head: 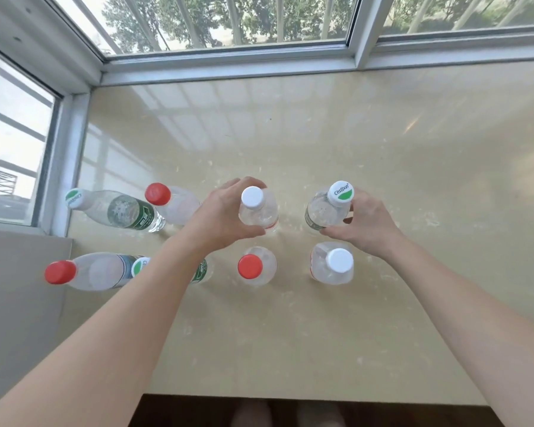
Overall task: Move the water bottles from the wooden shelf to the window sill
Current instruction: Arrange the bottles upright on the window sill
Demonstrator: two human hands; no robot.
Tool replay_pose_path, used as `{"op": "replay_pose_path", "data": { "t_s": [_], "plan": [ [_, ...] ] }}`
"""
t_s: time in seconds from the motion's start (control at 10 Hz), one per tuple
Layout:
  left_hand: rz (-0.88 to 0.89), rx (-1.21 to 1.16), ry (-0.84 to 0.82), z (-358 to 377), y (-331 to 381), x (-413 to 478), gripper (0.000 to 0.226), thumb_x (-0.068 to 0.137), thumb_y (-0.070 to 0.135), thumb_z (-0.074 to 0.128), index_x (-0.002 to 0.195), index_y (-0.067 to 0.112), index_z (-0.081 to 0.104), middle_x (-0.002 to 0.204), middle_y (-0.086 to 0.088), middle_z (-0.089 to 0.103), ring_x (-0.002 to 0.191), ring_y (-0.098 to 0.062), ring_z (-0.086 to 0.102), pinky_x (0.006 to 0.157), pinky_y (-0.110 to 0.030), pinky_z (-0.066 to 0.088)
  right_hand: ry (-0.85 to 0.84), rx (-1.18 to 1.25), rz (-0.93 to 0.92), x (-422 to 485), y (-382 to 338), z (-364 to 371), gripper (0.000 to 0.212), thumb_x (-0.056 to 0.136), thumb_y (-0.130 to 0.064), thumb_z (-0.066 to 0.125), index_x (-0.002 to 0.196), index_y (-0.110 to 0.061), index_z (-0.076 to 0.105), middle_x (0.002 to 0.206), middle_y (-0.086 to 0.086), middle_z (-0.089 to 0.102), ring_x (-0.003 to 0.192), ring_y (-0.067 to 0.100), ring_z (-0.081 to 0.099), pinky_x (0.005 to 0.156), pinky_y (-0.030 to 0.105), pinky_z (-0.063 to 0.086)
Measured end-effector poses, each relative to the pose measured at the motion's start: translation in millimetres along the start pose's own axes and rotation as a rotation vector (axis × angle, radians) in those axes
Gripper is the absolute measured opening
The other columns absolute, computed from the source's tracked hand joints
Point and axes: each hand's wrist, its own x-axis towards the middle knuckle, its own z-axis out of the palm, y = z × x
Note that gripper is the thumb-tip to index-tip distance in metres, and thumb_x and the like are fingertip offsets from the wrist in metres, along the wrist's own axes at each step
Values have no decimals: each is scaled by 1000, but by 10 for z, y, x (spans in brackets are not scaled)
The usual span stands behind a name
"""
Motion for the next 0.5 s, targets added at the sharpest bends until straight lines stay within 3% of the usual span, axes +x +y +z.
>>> {"op": "replay_pose_path", "data": {
  "t_s": [0.1,0.3,0.4,0.5],
  "plan": [
    [-7,-26,0,25,-50,13,67,62,30,87,119,44,55,109,8,60,94,-20,59,84,-47,53,7,-1,-9,4,0,25,64,67,-24,89,125,-26,62,115,-8,62,101,13,62,87,41,57],
    [10,-1,53,50,-31,-1,62,66,26,88,120,28,57,107,14,58,85,-14,54,80,-38,51,9,-96,-10,16,59,35,67,67,-28,87,127,-25,56,114,-7,58,105,16,56,89,41,52],
    [5,46,55,66,-19,-31,67,67,33,86,125,30,52,114,13,57,95,-15,54,81,-33,46,-29,-276,11,-26,134,-44,79,71,-26,83,141,-25,47,126,-4,51,112,17,49,84,32,43],
    [-4,103,48,18,25,-91,76,67,38,86,132,32,47,123,12,54,105,-18,56,85,-34,46,-50,-449,23,-153,118,-199,80,77,-28,79,147,-25,40,134,1,49,124,23,45,93,35,43]
  ]
}}
